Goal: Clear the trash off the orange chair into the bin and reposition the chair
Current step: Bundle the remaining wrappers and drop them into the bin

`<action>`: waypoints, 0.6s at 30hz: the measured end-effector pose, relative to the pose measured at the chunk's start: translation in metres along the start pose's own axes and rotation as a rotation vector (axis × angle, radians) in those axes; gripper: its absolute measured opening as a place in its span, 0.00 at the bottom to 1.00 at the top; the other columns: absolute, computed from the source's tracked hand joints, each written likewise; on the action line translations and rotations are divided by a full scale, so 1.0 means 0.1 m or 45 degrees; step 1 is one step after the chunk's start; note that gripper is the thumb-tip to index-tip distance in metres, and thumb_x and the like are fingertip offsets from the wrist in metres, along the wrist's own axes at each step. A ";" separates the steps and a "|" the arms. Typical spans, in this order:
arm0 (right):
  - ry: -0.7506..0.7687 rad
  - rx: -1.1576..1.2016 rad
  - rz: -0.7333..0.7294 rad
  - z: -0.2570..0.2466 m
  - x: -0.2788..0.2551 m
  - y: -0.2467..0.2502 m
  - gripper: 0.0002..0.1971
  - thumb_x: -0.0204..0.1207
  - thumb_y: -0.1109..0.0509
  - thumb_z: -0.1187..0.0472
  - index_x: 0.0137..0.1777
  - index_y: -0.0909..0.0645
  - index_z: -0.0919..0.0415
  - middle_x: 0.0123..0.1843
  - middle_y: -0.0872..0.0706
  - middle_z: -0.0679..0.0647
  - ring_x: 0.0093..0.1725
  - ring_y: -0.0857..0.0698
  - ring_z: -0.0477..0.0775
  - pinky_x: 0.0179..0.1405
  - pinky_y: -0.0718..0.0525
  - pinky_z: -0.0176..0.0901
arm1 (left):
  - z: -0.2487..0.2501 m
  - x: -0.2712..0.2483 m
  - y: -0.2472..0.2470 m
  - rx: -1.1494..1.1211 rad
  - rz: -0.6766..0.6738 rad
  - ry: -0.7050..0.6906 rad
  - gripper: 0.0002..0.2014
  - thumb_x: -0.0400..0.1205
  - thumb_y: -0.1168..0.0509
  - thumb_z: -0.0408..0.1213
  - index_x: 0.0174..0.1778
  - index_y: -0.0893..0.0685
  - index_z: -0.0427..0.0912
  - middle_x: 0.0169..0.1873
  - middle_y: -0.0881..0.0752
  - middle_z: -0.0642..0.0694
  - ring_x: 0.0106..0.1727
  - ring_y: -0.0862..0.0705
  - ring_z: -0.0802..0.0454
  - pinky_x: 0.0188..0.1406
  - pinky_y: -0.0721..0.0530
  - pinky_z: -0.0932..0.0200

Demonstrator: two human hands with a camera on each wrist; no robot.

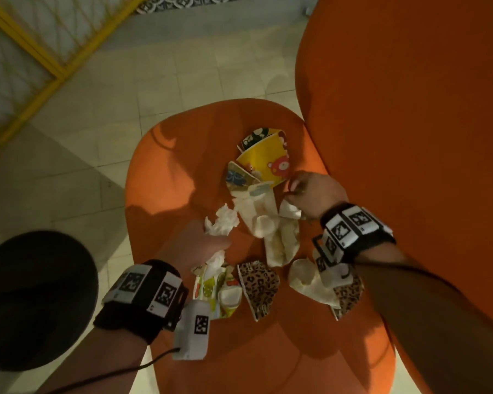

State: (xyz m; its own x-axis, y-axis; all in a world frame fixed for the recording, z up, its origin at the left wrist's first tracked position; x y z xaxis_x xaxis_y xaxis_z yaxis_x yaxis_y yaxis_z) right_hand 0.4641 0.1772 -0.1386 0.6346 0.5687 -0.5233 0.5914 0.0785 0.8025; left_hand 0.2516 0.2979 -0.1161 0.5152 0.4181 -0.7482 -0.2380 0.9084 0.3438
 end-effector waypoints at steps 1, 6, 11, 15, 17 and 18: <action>-0.020 0.067 0.027 0.04 -0.07 -0.04 0.06 0.70 0.31 0.47 0.45 0.21 0.44 0.43 0.11 0.52 0.42 0.13 0.57 0.42 0.14 0.46 | 0.00 -0.01 0.03 -0.025 0.019 -0.015 0.18 0.74 0.31 0.32 0.20 0.27 0.47 0.13 0.27 0.58 0.16 0.30 0.62 0.17 0.34 0.71; -0.174 0.506 0.323 0.19 -0.41 -0.07 0.10 0.69 0.28 0.49 0.38 0.24 0.52 0.30 0.13 0.51 0.28 0.15 0.56 0.29 0.18 0.47 | -0.06 0.01 0.26 -0.210 0.263 -0.008 0.04 0.77 0.31 0.35 0.37 0.17 0.42 0.30 0.18 0.47 0.32 0.20 0.52 0.29 0.27 0.60; -0.113 0.867 0.674 0.13 -0.75 0.11 0.09 0.68 0.29 0.61 0.33 0.26 0.51 0.26 0.20 0.43 0.22 0.25 0.53 0.22 0.24 0.43 | -0.10 -0.02 0.37 -0.283 0.340 -0.002 0.09 0.78 0.33 0.36 0.33 0.18 0.38 0.25 0.20 0.43 0.28 0.22 0.49 0.26 0.27 0.60; -0.056 1.033 0.810 0.03 -1.05 0.24 0.07 0.65 0.31 0.56 0.31 0.27 0.47 0.29 0.22 0.42 0.25 0.27 0.53 0.26 0.23 0.49 | -0.08 -0.13 0.34 -0.314 0.322 -0.104 0.08 0.78 0.33 0.35 0.34 0.19 0.37 0.25 0.21 0.45 0.21 0.22 0.59 0.16 0.27 0.71; -0.006 1.087 0.838 -0.04 -1.21 0.25 0.07 0.65 0.31 0.54 0.31 0.28 0.44 0.31 0.21 0.49 0.26 0.26 0.57 0.25 0.22 0.55 | -0.09 -0.21 0.31 -0.339 0.315 -0.162 0.06 0.78 0.33 0.35 0.38 0.17 0.37 0.29 0.19 0.45 0.28 0.20 0.56 0.24 0.23 0.68; 0.021 1.113 0.846 -0.09 -1.28 0.23 0.08 0.65 0.31 0.54 0.32 0.28 0.44 0.32 0.21 0.53 0.27 0.26 0.59 0.27 0.21 0.57 | -0.11 -0.26 0.31 -0.338 0.311 -0.183 0.05 0.78 0.33 0.36 0.38 0.16 0.39 0.30 0.18 0.44 0.31 0.19 0.53 0.30 0.21 0.62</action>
State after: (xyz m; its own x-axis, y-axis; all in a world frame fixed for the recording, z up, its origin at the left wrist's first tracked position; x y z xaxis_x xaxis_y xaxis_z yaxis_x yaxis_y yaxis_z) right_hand 0.3923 0.1132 -0.0507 0.9543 0.2942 -0.0525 0.2866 -0.8511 0.4398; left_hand 0.2218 0.3150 -0.0928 0.5225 0.6351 -0.5689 -0.5631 0.7580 0.3291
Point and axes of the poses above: each hand's wrist, its own x-axis towards the middle knuckle, its own y-axis out of the back of the hand, z = x × y, the point moved 4 cm from there along x, towards the middle knuckle
